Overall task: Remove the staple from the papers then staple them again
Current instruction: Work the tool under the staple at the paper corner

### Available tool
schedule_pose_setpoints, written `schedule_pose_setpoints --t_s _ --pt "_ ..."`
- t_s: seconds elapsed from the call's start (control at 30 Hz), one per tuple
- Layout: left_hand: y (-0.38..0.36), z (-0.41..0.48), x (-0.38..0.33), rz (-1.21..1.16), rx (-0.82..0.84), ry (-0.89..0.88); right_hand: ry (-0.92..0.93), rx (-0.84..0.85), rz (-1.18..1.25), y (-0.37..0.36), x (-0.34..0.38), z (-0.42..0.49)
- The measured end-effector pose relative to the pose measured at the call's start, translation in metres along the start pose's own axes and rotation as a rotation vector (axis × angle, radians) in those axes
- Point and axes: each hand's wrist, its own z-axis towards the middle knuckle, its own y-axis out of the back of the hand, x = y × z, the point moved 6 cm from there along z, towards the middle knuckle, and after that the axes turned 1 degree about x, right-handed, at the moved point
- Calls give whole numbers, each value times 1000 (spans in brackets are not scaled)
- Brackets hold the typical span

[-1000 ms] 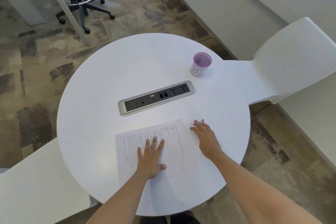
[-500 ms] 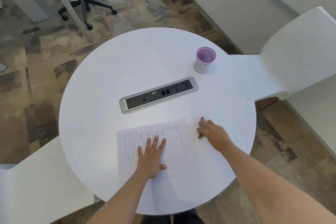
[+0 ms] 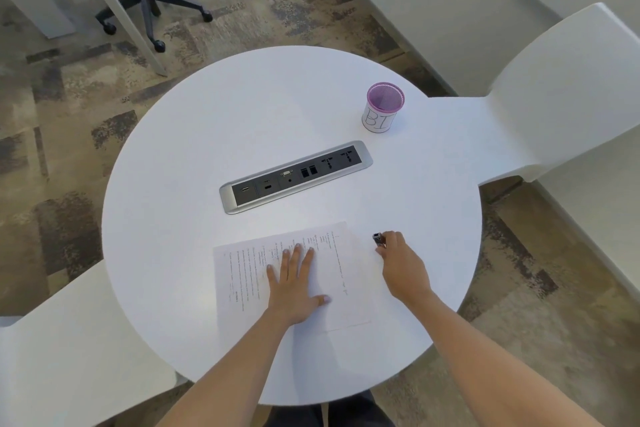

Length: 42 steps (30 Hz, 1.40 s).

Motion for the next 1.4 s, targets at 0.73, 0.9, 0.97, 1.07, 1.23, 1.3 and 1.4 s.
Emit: schedule_pose_setpoints --t_s 0.73,0.9,0.97,1.07,1.23,1.3,1.4 --pt "-36 9 -24 234 141 -177 -360 -180 853 -27 22 -100" --pt "-37 10 -22 283 174 -240 -455 -189 810 -42 23 -108" --pt "-41 6 -23 346 180 -295 -471 -182 783 -50 24 -110" --pt "-47 -1 -25 386 181 -359 -505 -154 737 -61 26 -113" --pt "-44 -6 -32 361 166 -371 -525 -144 588 -70 24 -118" --pt "-42 -3 -34 356 167 -368 -507 -154 535 -71 22 -116" --pt "-42 0 -37 320 168 -354 -484 -179 486 -70 18 -111"
